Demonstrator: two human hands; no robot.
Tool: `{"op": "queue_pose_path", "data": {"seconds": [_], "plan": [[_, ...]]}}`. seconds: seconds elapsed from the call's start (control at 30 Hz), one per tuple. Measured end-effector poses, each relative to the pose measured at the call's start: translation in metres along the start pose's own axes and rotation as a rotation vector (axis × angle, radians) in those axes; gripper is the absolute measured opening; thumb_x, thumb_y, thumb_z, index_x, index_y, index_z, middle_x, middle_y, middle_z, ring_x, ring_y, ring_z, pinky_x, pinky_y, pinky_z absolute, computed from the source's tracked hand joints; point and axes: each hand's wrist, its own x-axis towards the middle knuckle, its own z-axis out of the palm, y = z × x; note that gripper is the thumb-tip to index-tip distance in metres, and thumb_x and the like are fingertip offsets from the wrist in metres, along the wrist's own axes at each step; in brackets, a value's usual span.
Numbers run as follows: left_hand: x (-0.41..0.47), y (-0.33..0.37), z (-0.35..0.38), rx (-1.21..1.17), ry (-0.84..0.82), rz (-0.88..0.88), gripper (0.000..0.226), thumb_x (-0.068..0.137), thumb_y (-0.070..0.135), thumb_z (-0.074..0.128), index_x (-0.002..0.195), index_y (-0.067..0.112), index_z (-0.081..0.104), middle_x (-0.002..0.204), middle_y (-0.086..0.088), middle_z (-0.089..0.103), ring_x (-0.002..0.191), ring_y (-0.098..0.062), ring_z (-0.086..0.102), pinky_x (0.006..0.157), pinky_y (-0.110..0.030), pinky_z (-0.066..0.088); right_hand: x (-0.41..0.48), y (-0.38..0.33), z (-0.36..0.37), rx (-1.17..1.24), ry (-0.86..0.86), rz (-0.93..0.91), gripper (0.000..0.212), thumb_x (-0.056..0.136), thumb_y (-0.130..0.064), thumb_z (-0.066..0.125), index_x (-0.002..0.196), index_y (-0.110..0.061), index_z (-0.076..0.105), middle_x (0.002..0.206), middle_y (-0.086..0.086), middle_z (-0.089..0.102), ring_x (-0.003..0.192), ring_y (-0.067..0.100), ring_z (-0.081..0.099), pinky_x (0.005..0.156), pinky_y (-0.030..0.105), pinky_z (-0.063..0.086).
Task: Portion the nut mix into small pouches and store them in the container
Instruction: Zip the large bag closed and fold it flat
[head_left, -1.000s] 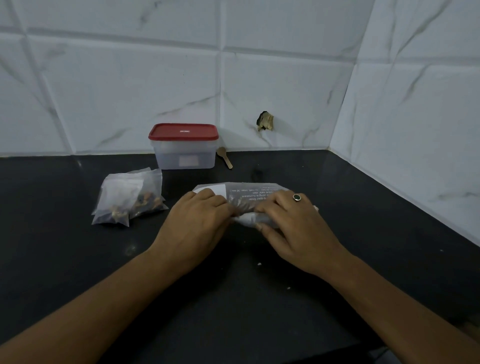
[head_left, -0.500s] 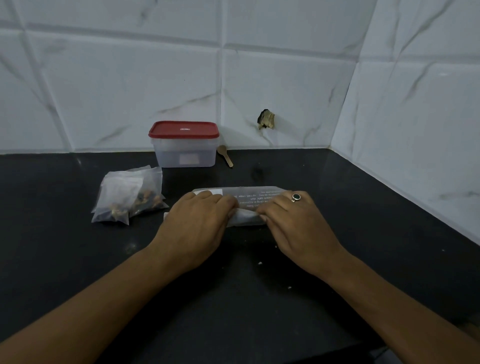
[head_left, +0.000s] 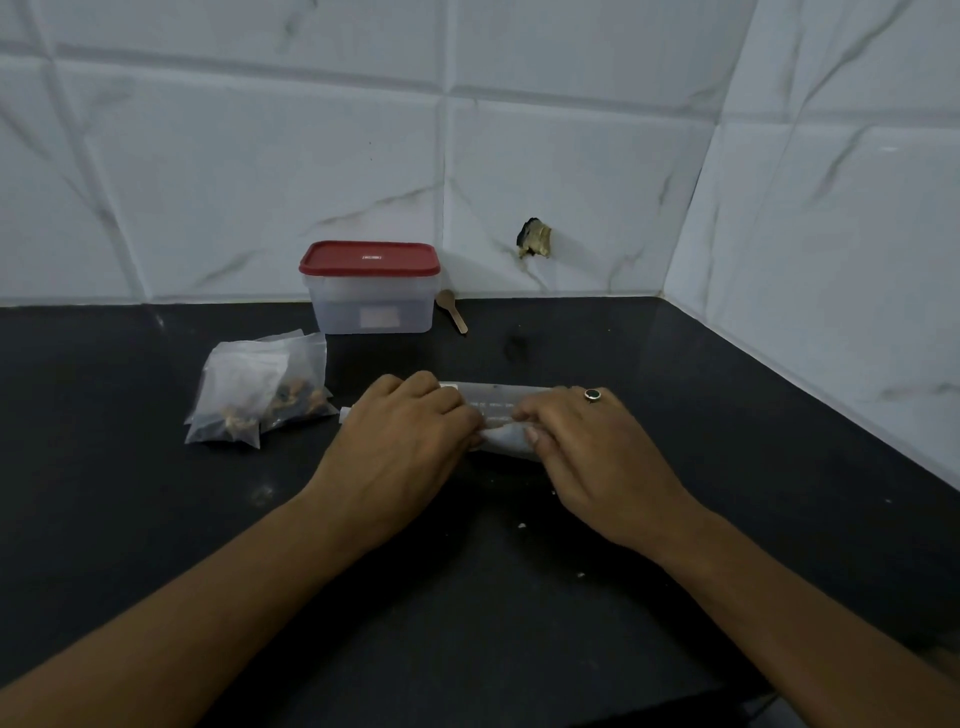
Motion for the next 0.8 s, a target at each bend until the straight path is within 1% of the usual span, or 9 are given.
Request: {"op": "queue_pose_path", "data": {"seconds": [0.1,0.17,0.27,0.33,0.4,0.47,0.6,0.73,0.8], "plan": [[0.0,0.0003,-0.0006,-0.026,0.001,-0.028,0.018,0.086,0.034,0.075,0.102,0.027,0.072,0.098,0.002,0.073,0.087,-0.016,0.065,0.074,-0.033,0.049,0.0002,-0.0029,-0.005,-0.009,-0.005,-0.029,0.029,0.101,-0.038,0.057,0.117,-0.017,0.069,0.113,-0.004,0.058,0.098,0.013,0.057,0.086,0.035,0.046],[-0.0008,-0.0003,0.0002,-0.041,0.019,-0.047,0.015,0.087,0.033,0.071,0.1,0.027,0.071,0.095,0.003,0.073,0.084,-0.016,0.065,0.071,-0.031,0.047,0.0002,-0.0028,-0.0063,-0.014,-0.001,-0.049,0.032,0.098,-0.044,0.061,0.115,-0.018,0.071,0.111,-0.004,0.06,0.1,0.013,0.056,0.086,0.035,0.045],[-0.001,0.0004,-0.001,-0.078,0.0,-0.05,0.022,0.088,0.034,0.073,0.107,0.025,0.067,0.098,0.001,0.072,0.085,-0.017,0.065,0.075,-0.032,0.046,0.0006,-0.0015,-0.0037,-0.059,0.044,-0.095,0.023,0.099,-0.031,0.06,0.114,-0.017,0.071,0.106,-0.002,0.066,0.098,0.019,0.059,0.087,0.038,0.045],[-0.0018,0.0028,-0.0015,-0.105,-0.018,-0.063,0.03,0.092,0.038,0.069,0.118,0.026,0.061,0.107,0.0,0.071,0.092,-0.017,0.064,0.081,-0.031,0.042,0.0008,-0.0022,-0.0013,-0.08,0.069,-0.12,0.02,0.1,-0.024,0.056,0.112,-0.015,0.07,0.102,-0.001,0.068,0.095,0.02,0.059,0.087,0.037,0.044],[-0.0027,0.0043,-0.0003,-0.147,0.028,-0.075,0.036,0.095,0.041,0.064,0.127,0.026,0.054,0.113,0.0,0.069,0.096,-0.017,0.065,0.084,-0.03,0.041,0.0005,-0.0027,0.0004,-0.072,0.066,-0.128,0.019,0.1,-0.02,0.052,0.109,-0.015,0.068,0.099,0.0,0.067,0.092,0.019,0.057,0.087,0.035,0.041],[-0.0027,0.0053,-0.003,-0.191,0.053,-0.07,0.036,0.094,0.046,0.056,0.125,0.027,0.055,0.115,0.001,0.068,0.095,-0.015,0.065,0.082,-0.029,0.043,0.0,-0.0014,0.0011,-0.057,0.045,-0.107,0.02,0.099,-0.019,0.049,0.11,-0.015,0.066,0.099,0.0,0.068,0.091,0.017,0.057,0.088,0.031,0.038],[-0.0037,0.0011,-0.004,-0.086,0.029,-0.032,0.038,0.088,0.057,0.055,0.112,0.028,0.063,0.108,0.004,0.066,0.089,-0.012,0.061,0.074,-0.027,0.045,0.0006,-0.0033,0.0016,-0.032,0.025,-0.078,0.022,0.098,-0.015,0.046,0.112,-0.016,0.063,0.096,-0.002,0.068,0.086,0.014,0.055,0.086,0.028,0.036],[-0.0007,0.0009,-0.0033,-0.04,0.007,-0.02,0.031,0.091,0.047,0.05,0.103,0.026,0.07,0.097,0.003,0.071,0.085,-0.015,0.062,0.072,-0.03,0.043,0.0018,-0.0068,-0.0003,0.01,-0.001,-0.008,0.02,0.1,-0.018,0.049,0.118,-0.022,0.059,0.091,-0.005,0.065,0.083,0.005,0.049,0.082,0.023,0.034],[0.0001,0.0025,-0.0035,-0.082,-0.036,-0.045,0.037,0.094,0.046,0.043,0.108,0.026,0.07,0.102,0.003,0.072,0.091,-0.016,0.062,0.077,-0.032,0.044,0.0014,-0.0055,0.0001,0.017,-0.011,-0.028,0.017,0.102,-0.018,0.05,0.116,-0.02,0.061,0.097,-0.005,0.064,0.087,0.004,0.05,0.083,0.024,0.037]]}}
